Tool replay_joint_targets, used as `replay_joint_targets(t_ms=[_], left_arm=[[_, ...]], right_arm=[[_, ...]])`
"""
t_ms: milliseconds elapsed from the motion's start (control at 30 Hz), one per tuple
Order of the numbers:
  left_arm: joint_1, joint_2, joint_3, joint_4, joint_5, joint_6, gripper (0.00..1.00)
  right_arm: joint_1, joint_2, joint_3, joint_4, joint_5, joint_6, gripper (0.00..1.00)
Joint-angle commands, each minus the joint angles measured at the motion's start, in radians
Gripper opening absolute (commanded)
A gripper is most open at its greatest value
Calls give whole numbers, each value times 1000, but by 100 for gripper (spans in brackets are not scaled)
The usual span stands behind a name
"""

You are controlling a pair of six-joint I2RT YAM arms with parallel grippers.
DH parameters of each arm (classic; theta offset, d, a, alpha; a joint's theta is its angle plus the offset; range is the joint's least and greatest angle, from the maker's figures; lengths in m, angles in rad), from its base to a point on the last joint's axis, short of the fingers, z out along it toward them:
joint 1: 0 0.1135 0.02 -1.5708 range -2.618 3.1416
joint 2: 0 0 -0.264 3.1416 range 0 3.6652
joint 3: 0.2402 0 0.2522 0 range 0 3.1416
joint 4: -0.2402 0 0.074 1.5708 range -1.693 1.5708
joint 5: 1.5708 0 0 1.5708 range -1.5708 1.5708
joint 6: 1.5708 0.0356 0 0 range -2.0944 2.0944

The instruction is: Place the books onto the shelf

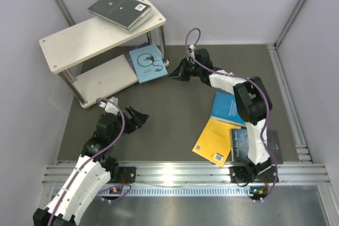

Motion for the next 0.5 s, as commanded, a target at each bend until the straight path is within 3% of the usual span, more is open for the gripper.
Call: replay_joint_targets(t_ms=[0, 467], left_arm=[[4, -24, 12, 42, 2, -5, 82], [4, -33, 12, 23, -11, 1, 82]], right_arm=[[24, 52, 82, 34, -9, 13, 0], [42, 196, 259, 17, 11, 60, 0]])
